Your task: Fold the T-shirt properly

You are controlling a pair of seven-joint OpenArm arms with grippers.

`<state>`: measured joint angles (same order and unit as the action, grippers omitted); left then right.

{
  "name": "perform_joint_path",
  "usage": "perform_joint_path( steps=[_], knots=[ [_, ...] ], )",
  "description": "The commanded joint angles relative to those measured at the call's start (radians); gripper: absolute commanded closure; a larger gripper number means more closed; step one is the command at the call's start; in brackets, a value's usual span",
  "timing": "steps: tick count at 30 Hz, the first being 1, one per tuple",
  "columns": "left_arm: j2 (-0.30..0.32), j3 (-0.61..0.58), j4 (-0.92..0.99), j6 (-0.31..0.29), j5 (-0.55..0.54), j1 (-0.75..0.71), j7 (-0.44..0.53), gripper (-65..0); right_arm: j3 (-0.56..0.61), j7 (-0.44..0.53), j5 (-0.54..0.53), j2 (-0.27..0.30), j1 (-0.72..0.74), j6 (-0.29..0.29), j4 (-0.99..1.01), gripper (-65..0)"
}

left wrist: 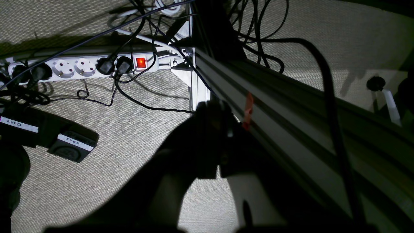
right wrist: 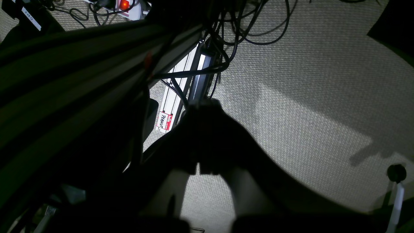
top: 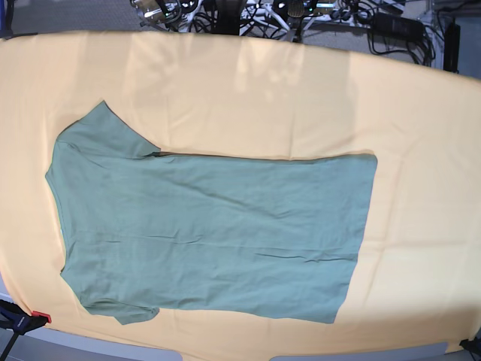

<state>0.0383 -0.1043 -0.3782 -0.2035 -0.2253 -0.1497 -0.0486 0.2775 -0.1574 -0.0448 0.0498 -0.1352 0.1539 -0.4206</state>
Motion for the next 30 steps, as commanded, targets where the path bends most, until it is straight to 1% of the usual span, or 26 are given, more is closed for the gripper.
perform_joint_path(
  steps=[1,21,23,25,27,30],
  knots=[
    [-0.003,0.002,-0.006,-0.013,-0.001,-0.002,0.008,0.0,-0.002,0.008,-0.006,0.002,0.000,0.007,-0.009,-1.9],
    [-0.003,0.002,-0.008,-0.012,-0.001,-0.002,0.008,0.0,-0.003,0.008,-0.006,0.002,0.000,0.006,-0.011,-1.9],
    [-0.002,0.002,-0.008,-0.012,-0.001,-0.002,0.007,0.0,-0.002,0.008,-0.006,0.002,0.000,-0.006,-0.011,-1.9],
    [-0.002,0.002,-0.008,-0.012,0.004,-0.002,0.004,0.0,-0.002,0.008,0.002,0.003,0.000,-0.031,-0.016,-1.7],
    [-0.001,0.002,-0.022,-0.012,0.034,-0.002,-0.005,0.0,-0.002,-0.001,0.003,0.004,-0.006,-0.060,-0.037,-1.7],
    [0.003,0.002,-0.062,-0.012,0.092,-0.014,-0.056,0.0,-0.002,-0.050,0.072,0.004,-0.030,-0.066,-0.087,-0.7]
  ],
)
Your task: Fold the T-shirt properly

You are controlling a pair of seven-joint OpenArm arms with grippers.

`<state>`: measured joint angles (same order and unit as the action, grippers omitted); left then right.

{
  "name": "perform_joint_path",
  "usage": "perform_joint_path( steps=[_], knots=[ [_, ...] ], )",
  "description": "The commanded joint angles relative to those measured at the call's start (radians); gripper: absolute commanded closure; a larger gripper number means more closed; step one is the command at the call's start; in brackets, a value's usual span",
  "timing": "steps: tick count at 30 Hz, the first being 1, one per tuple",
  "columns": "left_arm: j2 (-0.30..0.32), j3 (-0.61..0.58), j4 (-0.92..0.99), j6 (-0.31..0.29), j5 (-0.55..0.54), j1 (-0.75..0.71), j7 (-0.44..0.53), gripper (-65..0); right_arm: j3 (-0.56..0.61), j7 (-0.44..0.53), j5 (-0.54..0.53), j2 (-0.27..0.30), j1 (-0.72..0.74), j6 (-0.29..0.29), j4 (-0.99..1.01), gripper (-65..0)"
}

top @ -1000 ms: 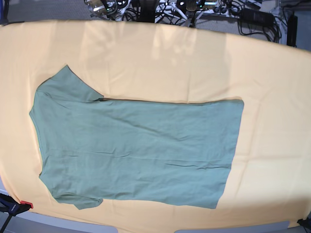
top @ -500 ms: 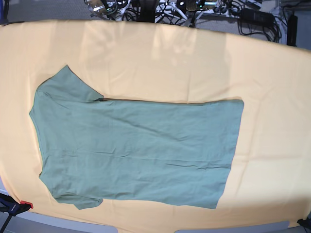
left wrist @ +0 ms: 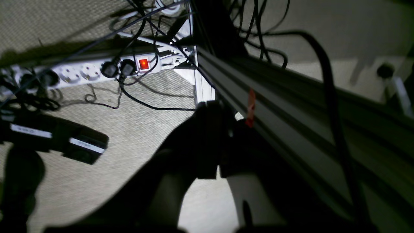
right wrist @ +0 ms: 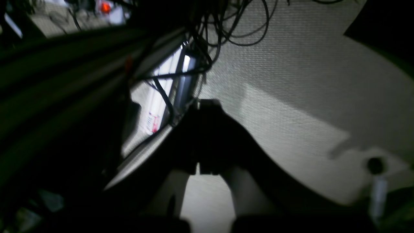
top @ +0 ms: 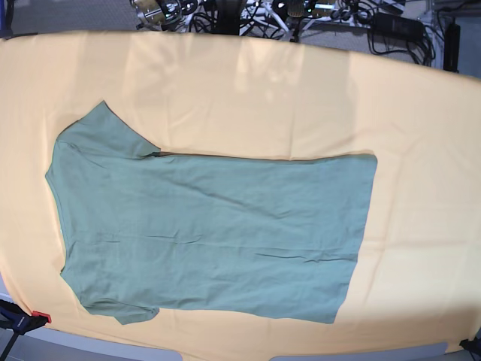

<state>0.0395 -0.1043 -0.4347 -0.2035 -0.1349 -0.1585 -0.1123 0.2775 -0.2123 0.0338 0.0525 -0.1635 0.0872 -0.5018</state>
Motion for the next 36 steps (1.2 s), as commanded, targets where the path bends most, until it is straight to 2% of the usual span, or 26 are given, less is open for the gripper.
perform_joint_path(
  steps=[1,9,13,16,19,21,24,30,36],
  knots=[
    [0.004,0.002,-0.023,-0.012,0.004,-0.014,-0.010,0.0,-0.002,-0.003,0.021,0.003,-0.016,0.008,-0.025,0.0],
    [0.051,0.000,-0.185,-0.013,-0.027,-0.175,-0.107,0.0,-0.002,-0.029,0.045,0.069,-0.192,0.224,-0.166,0.0],
    [0.095,0.000,-0.311,-0.013,-0.089,-0.279,-0.159,0.0,-0.002,-0.036,0.037,0.128,-0.315,0.296,-0.301,0.0],
    [0.126,0.000,-0.430,-0.037,-0.103,-0.362,-0.195,0.0,-0.002,-0.068,-0.055,0.186,-0.428,0.337,-0.446,0.0],
    [0.169,0.000,-0.564,-0.067,-0.152,-0.441,-0.251,0.0,-0.002,-0.149,-0.115,0.243,-0.542,0.359,-0.623,0.0],
    [0.201,0.000,-0.666,-0.069,-0.174,-0.497,-0.298,0.0,-0.003,-0.209,-0.130,0.281,-0.619,0.352,-0.750,0.0],
    [0.255,0.000,-0.831,-0.068,-0.174,-0.589,-0.338,0.0,-0.003,-0.257,-0.139,0.327,-0.737,0.301,-0.941,0.0],
    [0.350,0.005,-1.170,-0.064,-0.148,-0.778,-0.352,0.0,-0.005,-0.318,-0.130,0.420,-0.941,0.152,-1.299,0.0],
    [0.374,0.106,-1.460,-0.046,-0.137,-0.922,-0.418,0.0,-0.005,-0.361,0.056,0.449,-1.089,0.002,-1.552,0.0]
  ],
)
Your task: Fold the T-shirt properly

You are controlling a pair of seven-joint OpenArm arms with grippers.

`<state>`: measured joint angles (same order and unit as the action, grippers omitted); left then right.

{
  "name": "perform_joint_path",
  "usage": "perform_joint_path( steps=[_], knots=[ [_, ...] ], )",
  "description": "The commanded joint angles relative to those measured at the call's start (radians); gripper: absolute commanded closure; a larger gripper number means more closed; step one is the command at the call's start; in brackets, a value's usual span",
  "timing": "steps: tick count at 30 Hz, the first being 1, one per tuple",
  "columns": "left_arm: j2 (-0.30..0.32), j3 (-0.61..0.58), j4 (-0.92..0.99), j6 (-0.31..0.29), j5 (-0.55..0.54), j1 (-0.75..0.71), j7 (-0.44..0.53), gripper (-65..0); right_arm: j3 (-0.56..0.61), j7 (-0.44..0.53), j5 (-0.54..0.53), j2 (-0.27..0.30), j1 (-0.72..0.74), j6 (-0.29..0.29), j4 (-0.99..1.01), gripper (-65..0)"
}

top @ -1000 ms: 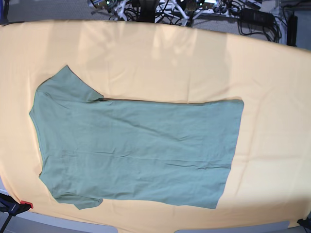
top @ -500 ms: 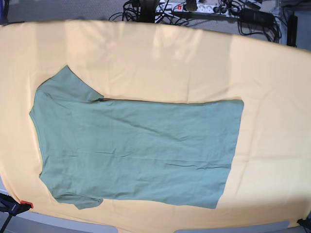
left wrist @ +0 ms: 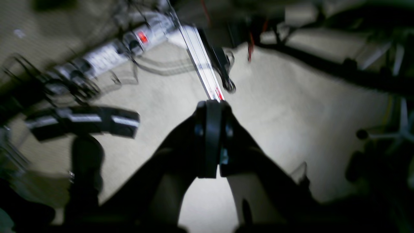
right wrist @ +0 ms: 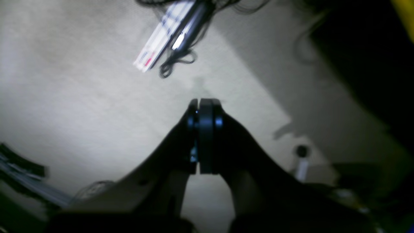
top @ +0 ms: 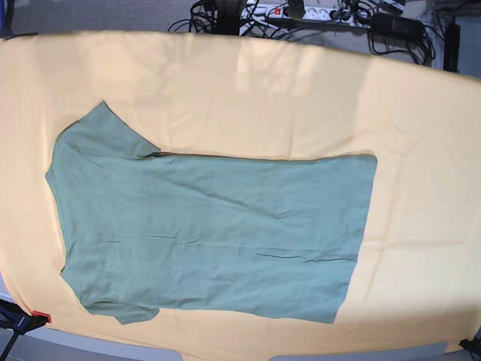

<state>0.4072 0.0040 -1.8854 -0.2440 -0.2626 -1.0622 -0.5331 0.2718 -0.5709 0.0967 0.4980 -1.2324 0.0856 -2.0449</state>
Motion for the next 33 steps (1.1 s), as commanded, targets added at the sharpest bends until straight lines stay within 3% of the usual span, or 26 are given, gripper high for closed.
perform_joint_path(
  steps=[1,8,11,15,19,22,24,26,29,31,33],
  knots=[
    [0.006,0.022,-0.050,-0.006,-0.009,-0.039,0.002,0.0,0.000,-0.003,0.016,0.004,-0.041,-0.011,-0.039,0.0],
    [0.006,0.151,-0.258,-0.006,-0.011,-0.129,0.000,0.0,0.000,-0.047,0.131,0.004,-0.077,-0.119,-0.208,0.0],
    [0.006,0.177,-0.310,-0.006,-0.029,-0.153,-0.008,0.0,0.000,-0.117,0.146,0.004,-0.077,-0.129,-0.260,0.0],
    [0.006,0.196,-0.354,-0.007,-0.030,-0.151,-0.014,0.0,0.000,-0.106,0.234,0.004,-0.077,-0.151,-0.305,0.0],
    [0.007,0.221,-0.404,-0.007,-0.027,-0.142,-0.014,0.0,0.000,-0.092,0.389,0.004,-0.077,-0.234,-0.311,0.0],
    [0.011,0.249,-0.454,-0.048,-0.027,-0.132,-0.016,0.0,0.001,-0.077,0.484,0.004,-0.077,-0.317,-0.311,0.0],
    [0.014,0.264,-0.471,-0.064,-0.026,-0.122,-0.018,0.0,-0.006,-0.062,0.517,0.004,-0.077,-0.337,-0.311,0.0],
    [0.014,0.285,-0.471,-0.072,-0.027,-0.096,-0.017,0.0,-0.020,-0.056,0.533,0.004,-0.055,-0.331,-0.311,0.0],
    [0.014,0.319,-0.471,-0.079,-0.026,-0.020,-0.013,0.0,-0.056,-0.030,0.531,0.004,0.024,-0.277,-0.311,0.0],
    [0.017,0.327,-0.471,-0.079,-0.014,0.043,0.008,0.0,-0.087,0.011,0.505,0.004,0.081,-0.228,-0.311,0.0],
    [0.052,0.325,-0.471,-0.082,0.036,0.103,0.046,0.0,-0.126,0.052,0.418,0.004,0.153,-0.138,-0.311,0.0]
  ],
)
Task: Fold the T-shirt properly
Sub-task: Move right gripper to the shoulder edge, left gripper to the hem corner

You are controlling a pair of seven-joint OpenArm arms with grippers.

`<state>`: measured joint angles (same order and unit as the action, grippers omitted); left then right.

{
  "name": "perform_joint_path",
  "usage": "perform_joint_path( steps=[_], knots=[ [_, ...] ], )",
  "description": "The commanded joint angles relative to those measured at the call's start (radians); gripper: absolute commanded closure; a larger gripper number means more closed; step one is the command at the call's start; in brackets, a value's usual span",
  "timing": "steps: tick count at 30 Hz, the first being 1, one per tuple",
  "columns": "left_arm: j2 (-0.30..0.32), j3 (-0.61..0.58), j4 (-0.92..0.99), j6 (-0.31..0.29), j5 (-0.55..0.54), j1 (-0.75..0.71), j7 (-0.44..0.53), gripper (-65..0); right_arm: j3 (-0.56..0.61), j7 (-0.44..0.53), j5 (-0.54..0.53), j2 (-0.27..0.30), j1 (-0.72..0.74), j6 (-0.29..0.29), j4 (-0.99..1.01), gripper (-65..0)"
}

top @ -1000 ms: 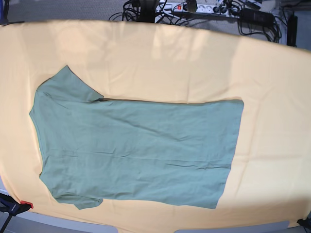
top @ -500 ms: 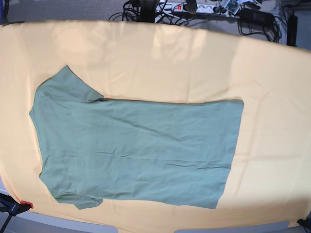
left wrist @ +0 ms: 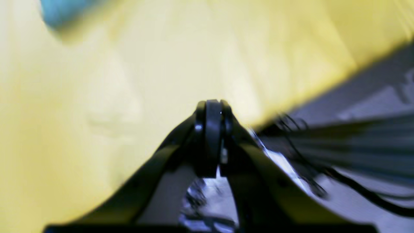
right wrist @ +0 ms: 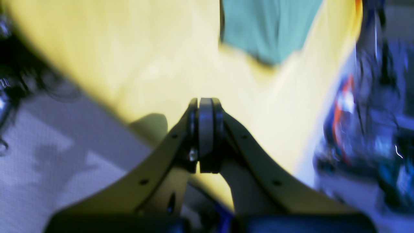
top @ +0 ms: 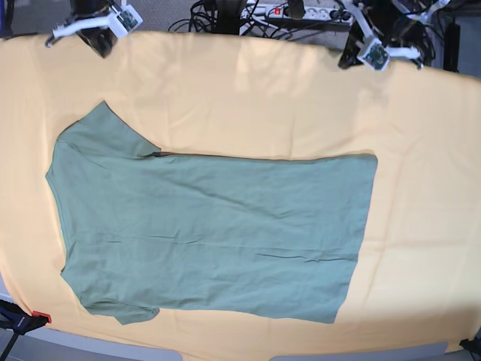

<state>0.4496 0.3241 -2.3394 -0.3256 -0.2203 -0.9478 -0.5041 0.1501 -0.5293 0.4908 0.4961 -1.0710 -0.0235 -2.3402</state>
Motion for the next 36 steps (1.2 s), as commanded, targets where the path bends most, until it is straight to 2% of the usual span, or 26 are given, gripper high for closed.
perform_joint_path(
  steps=[1,3,5,8,13,16,17,20,21,22,24,28,33,36],
  knots=[
    [0.034,0.005,-0.017,-0.002,0.019,0.016,0.037,0.0,-0.023,0.026,-0.031,0.006,0.034,0.029,-0.016,0.0],
    [0.095,0.005,-0.017,-0.005,0.064,0.069,0.073,0.0,-0.058,0.040,-0.127,0.006,0.116,0.125,-0.016,0.0],
    [0.153,0.005,-0.017,-0.004,0.099,0.105,0.106,0.0,-0.084,0.040,-0.184,0.005,0.185,0.175,-0.016,0.0],
    [0.231,0.005,-0.003,-0.020,0.159,0.143,0.177,0.0,-0.112,0.051,-0.220,0.005,0.248,0.211,-0.016,0.0],
    [0.340,0.003,0.163,-0.133,0.172,0.245,0.289,0.0,-0.120,0.108,-0.233,0.006,0.291,0.273,-0.016,0.0],
    [0.395,0.002,0.286,-0.204,0.171,0.323,0.352,0.0,-0.120,0.119,-0.233,0.006,0.290,0.279,0.014,0.0],
    [0.414,-0.002,0.326,-0.234,0.171,0.355,0.375,-1.7,-0.120,0.119,-0.233,0.006,0.290,0.278,0.021,0.0],
    [0.464,-0.037,0.418,-0.282,0.172,0.439,0.424,-24.9,-0.120,0.118,-0.233,0.005,0.289,0.279,0.026,-13.5],
    [0.480,-0.060,0.441,-0.282,0.172,0.465,0.426,-31.8,-0.120,0.117,-0.233,0.005,0.290,0.279,0.026,-19.0],
    [0.495,-0.089,0.459,-0.281,0.172,0.496,0.426,-36.2,-0.120,0.116,-0.233,0.005,0.290,0.278,0.026,-23.6],
    [0.521,-0.163,0.492,-0.274,0.195,0.565,0.426,-37.5,-0.120,0.116,-0.233,0.005,0.290,0.278,0.026,-28.4],
    [0.554,-0.354,0.553,-0.210,0.281,0.719,0.426,-37.5,-0.120,0.117,-0.233,0.005,0.290,0.274,0.026,-28.7],
    [0.550,-0.585,0.637,-0.163,0.360,0.917,0.426,-37.5,-0.120,0.099,-0.233,0.005,0.290,0.274,0.026,-28.7],
    [0.550,-0.712,0.698,-0.159,0.377,1.024,0.426,-37.5,-0.120,0.098,-0.238,0.005,0.286,0.273,0.027,-28.7]
  ],
)
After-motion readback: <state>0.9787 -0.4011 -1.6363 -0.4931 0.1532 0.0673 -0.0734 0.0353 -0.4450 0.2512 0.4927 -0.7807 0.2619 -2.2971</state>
